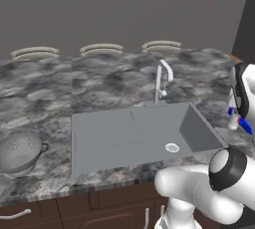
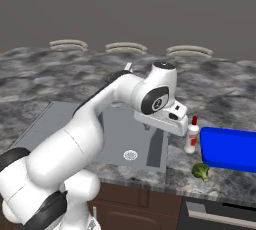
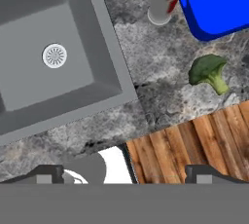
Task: Pick up all produce items and place them in the sink. Turn on the sink faucet to wash them. Then turn the sink off and put them in the tray.
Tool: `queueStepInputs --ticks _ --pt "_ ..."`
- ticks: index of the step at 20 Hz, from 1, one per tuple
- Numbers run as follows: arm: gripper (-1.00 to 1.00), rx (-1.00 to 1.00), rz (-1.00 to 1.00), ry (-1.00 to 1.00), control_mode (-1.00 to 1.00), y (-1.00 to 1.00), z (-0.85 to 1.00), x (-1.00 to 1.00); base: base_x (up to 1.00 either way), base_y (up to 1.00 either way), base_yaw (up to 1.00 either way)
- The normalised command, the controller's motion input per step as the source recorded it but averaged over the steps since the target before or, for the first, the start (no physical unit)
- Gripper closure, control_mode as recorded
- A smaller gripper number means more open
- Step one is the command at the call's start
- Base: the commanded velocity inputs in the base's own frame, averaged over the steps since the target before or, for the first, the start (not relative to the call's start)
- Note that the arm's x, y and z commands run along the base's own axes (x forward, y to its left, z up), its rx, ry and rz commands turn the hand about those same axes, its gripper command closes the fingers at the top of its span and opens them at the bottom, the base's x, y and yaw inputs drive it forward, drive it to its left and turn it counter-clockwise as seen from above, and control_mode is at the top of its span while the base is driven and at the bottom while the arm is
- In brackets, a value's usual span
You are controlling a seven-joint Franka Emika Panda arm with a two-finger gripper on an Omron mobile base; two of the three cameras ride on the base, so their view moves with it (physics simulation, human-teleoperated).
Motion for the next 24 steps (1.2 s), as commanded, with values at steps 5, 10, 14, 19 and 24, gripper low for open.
queueStepInputs --ticks 5,10,14,19,24 --pt "-1.00 0.00 -0.12 0.11 -1.00 -0.57 -0.38 -0.08 0.00 0.00 0.00" --pt "-1.00 0.01 -0.07 0.04 -1.00 -0.41 -0.35 0.00 0.00 0.00 0.00" --pt "-1.00 0.00 -0.03 0.00 -1.00 -0.36 -0.46 0.00 0.00 0.00 0.00" --pt "-1.00 0.00 -0.01 0.00 -1.00 -0.29 -0.49 0.00 0.00 0.00 0.00" --pt "-1.00 0.00 -0.01 0.00 -1.00 -0.29 -0.31 0.14 0.00 0.00 0.00"
